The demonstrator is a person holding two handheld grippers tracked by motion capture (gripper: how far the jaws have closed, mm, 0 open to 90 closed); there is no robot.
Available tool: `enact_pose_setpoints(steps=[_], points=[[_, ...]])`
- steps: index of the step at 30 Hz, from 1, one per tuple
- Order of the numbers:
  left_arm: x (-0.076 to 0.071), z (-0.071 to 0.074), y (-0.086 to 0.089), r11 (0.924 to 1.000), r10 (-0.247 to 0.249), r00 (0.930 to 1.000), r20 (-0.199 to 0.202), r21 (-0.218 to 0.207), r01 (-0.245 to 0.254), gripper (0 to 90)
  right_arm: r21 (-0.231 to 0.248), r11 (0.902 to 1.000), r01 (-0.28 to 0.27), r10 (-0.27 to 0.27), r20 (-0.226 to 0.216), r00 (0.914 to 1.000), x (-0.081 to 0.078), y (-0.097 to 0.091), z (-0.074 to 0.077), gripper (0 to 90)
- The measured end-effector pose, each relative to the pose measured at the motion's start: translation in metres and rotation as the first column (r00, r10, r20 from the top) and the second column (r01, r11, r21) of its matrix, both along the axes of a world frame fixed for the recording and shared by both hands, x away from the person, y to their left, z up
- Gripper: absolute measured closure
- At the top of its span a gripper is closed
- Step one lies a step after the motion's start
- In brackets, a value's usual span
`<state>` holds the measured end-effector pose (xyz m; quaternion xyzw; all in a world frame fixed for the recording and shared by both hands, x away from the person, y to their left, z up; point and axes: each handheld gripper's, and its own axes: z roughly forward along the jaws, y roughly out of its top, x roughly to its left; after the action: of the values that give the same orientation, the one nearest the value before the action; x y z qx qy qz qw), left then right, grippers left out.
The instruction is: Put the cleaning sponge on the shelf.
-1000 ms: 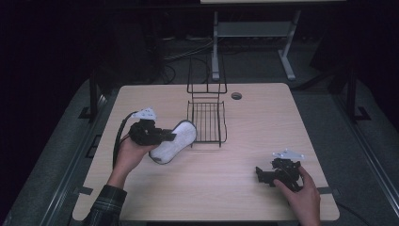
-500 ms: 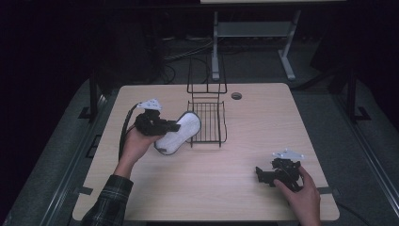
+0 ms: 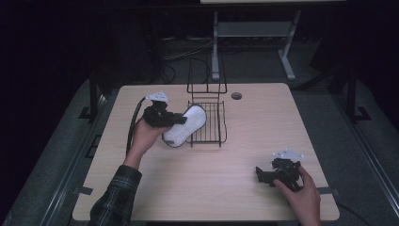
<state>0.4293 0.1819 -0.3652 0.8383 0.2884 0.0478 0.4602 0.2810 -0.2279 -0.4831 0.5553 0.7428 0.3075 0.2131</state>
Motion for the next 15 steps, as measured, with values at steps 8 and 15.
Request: enact_pose_setpoints(steps=[8, 15], points=[[0.014, -0.005, -0.008, 0.9996, 0.015, 0.9999, -0.006, -0.024, -0.015, 77.0, 0.0, 1.0, 0.0, 0.0, 0.0, 1.0, 0.0, 0.0, 0.0, 0.0], [0.029, -0.007, -0.021, 0.9985, 0.017, 0.9994, -0.03, -0.052, -0.018, 77.0, 0.0, 1.0, 0.0, 0.0, 0.0, 1.0, 0.0, 0.0, 0.0, 0.0]])
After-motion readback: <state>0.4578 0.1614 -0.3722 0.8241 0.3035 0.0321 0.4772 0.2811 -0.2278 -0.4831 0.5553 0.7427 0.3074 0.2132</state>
